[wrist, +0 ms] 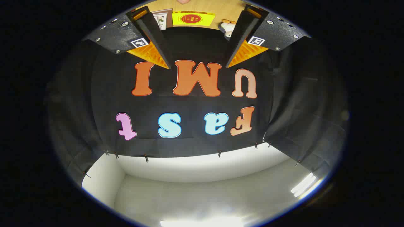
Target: Open the storage box then place both shoes into the box .Put the left shoe in first, then the right shoe, with the right side of both shoes facing outward in a uniform manner.
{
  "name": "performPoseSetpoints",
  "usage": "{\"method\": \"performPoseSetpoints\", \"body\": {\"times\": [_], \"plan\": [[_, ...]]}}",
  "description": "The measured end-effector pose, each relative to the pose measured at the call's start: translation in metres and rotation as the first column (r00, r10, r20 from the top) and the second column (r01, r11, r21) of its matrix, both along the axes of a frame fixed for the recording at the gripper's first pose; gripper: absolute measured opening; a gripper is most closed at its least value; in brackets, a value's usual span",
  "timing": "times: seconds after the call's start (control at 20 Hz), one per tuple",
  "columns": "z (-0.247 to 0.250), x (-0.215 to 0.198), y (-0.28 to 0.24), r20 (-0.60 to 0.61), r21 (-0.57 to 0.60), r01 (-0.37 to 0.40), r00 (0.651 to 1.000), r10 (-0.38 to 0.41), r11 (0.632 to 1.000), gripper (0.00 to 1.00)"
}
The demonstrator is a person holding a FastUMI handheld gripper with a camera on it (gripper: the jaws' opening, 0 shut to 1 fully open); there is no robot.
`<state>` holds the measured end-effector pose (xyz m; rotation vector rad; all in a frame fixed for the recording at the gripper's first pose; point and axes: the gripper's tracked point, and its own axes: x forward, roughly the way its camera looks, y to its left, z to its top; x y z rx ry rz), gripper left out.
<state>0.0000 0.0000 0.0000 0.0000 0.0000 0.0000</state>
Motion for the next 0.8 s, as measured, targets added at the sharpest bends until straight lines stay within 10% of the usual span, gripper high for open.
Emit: {"method": "performPoseSetpoints", "body": {"times": [0.8], "plan": [[-0.028,-0.010,-0.008,-0.072,0.036,0.022,0.997,-0.020,0.999,0.98]]}}
